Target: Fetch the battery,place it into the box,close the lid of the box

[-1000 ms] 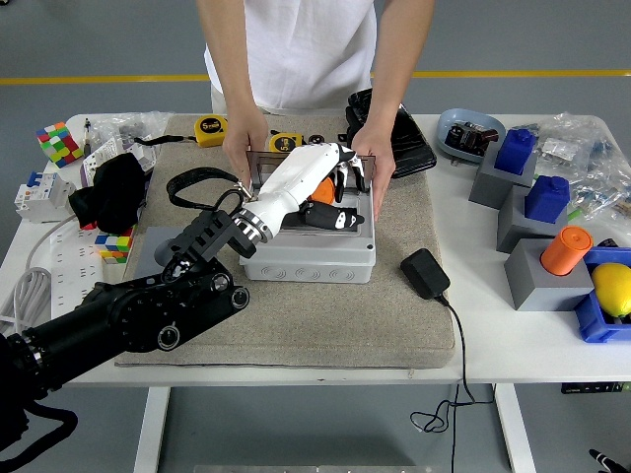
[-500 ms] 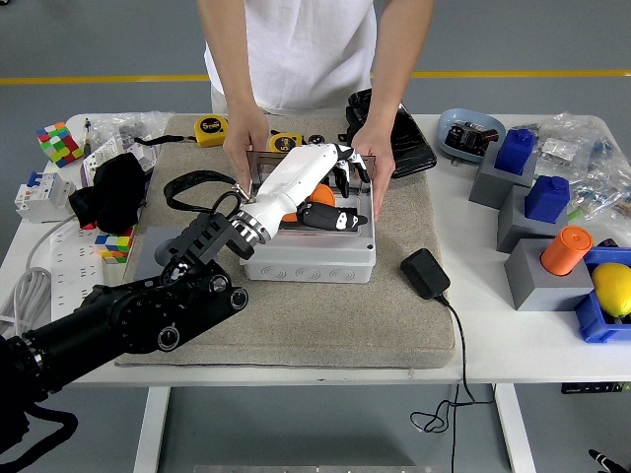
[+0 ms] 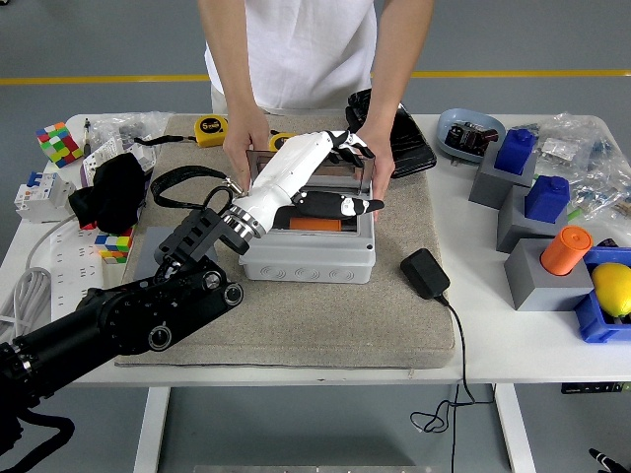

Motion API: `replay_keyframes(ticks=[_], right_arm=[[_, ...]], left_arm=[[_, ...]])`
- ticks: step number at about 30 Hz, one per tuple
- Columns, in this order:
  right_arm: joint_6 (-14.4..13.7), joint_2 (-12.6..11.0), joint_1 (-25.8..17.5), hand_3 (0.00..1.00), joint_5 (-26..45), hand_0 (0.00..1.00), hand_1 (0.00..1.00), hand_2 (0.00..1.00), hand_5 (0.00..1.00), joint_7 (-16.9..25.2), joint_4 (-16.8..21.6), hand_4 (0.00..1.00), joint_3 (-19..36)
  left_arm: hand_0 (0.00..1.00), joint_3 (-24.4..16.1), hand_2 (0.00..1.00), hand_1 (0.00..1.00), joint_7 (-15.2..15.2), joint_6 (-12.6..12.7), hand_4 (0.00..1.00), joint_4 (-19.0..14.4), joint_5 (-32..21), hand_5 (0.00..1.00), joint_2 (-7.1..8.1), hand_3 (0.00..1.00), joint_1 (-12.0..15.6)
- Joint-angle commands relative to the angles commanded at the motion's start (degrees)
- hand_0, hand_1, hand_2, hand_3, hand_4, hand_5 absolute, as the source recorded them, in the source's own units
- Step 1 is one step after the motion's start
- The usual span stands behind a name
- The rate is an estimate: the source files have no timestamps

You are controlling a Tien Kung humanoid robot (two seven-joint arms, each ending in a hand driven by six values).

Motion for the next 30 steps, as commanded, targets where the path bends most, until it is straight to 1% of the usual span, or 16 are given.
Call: replay_keyframes(ticks=[1, 2, 4, 7, 8, 11, 13, 14, 19, 20, 22, 25, 26, 30], right_arm=[[0.04, -0.01, 0.03, 0.545, -0.03, 0.658, 0.630, 0.629, 0.439, -0.01, -0.02, 0.941, 0.04], [0.05, -0.01, 0.03, 0.545, -0.01, 0.658, 0.630, 0.629, 0.439, 0.00, -0.03, 0.941, 0.10], [0.04, 0.00, 0.03, 0.545, -0.04, 0.658, 0.630, 0.629, 0.439, 0.02, -0.04, 0.941, 0.22], [0.01, -0.01, 0.10, 0.545, -0.06, 0.658, 0.630, 0.629, 0.439, 0.04, -0.03, 0.941, 0.25], [-0.02, 0.00, 0.12, 0.545, -0.08, 0.657, 0.630, 0.629, 0.440, 0.06, 0.02, 0.942, 0.28], [-0.06, 0.03, 0.15, 0.545, -0.08, 0.657, 0.630, 0.629, 0.440, 0.06, 0.01, 0.942, 0.29], [-0.09, 0.02, 0.15, 0.545, -0.11, 0.657, 0.630, 0.629, 0.440, 0.06, 0.05, 0.942, 0.31], [-0.11, 0.00, 0.15, 0.545, -0.12, 0.657, 0.630, 0.629, 0.439, 0.06, 0.05, 0.942, 0.34], [0.10, 0.02, 0.02, 0.545, 0.02, 0.657, 0.630, 0.629, 0.439, -0.07, -0.09, 0.942, 0.15], [0.10, 0.01, 0.01, 0.545, -0.01, 0.658, 0.630, 0.629, 0.439, -0.09, -0.08, 0.942, 0.17], [0.03, -0.14, 0.08, 0.545, -0.16, 0.658, 0.630, 0.629, 0.439, -0.11, 0.02, 0.942, 0.33], [-0.13, -0.46, 0.37, 0.545, -0.35, 0.658, 0.630, 0.629, 0.439, -0.15, 0.16, 0.942, 0.53], [-0.15, -0.52, 0.40, 0.545, -0.38, 0.658, 0.630, 0.629, 0.439, -0.15, 0.17, 0.942, 0.58], [0.04, -0.50, 0.30, 0.545, -0.30, 0.658, 0.630, 0.629, 0.439, -0.21, 0.05, 0.942, 0.49]], left_arm=[[0.412, -0.95, 0.504, 0.516, -0.61, 0.28, 0.998, -0.93, 0.07, 0.413, 0.31, 0.606, 0.21], [0.384, -2.19, 0.474, 0.487, -1.20, 0.59, 0.998, -2.07, 0.27, 0.436, 0.63, 0.584, 0.48], [0.384, -3.85, 0.474, 0.487, -1.73, 0.86, 0.998, -3.34, 0.24, 0.436, 1.02, 0.584, 0.78], [0.384, -6.28, 0.474, 0.487, -2.12, 1.02, 0.998, -4.18, 0.73, 0.436, 1.35, 0.584, 0.92], [0.557, -7.23, 0.565, 0.606, -1.51, 0.65, 0.998, -4.00, 1.12, 0.520, 1.46, 0.629, 0.87], [0.557, -8.41, 0.565, 0.606, 0.81, -1.12, 0.998, -2.88, 1.86, 0.520, 1.64, 0.629, 0.74], [0.557, -8.70, 0.565, 0.606, 4.10, -3.64, 0.998, -1.77, 2.70, 0.520, 1.99, 0.629, 0.71], [0.728, -8.68, 0.746, 0.769, 5.56, -4.77, 0.998, -1.35, 3.02, 0.760, 2.17, 0.771, 0.71], [0.728, -8.11, 0.746, 0.769, 10.85, -9.25, 0.998, 0.09, 4.92, 0.760, 2.91, 0.771, 0.98], [0.741, -8.09, 0.761, 0.786, 11.46, -9.76, 0.998, 0.12, 5.23, 0.833, 3.03, 0.786, 1.10], [0.741, -7.95, 0.761, 0.786, 12.76, -10.87, 0.998, -0.20, 6.07, 0.833, 3.51, 0.786, 1.54], [0.741, -7.30, 0.761, 0.786, 13.81, -11.37, 0.998, -1.47, 6.20, 0.833, 4.55, 0.786, 2.13], [0.658, -7.09, 0.692, 0.705, 13.98, -11.45, 0.998, -1.80, 6.27, 0.846, 4.79, 0.727, 2.26], [0.658, -5.82, 0.692, 0.705, 14.98, -11.96, 0.998, -3.74, 6.56, 0.846, 6.20, 0.727, 3.07]])
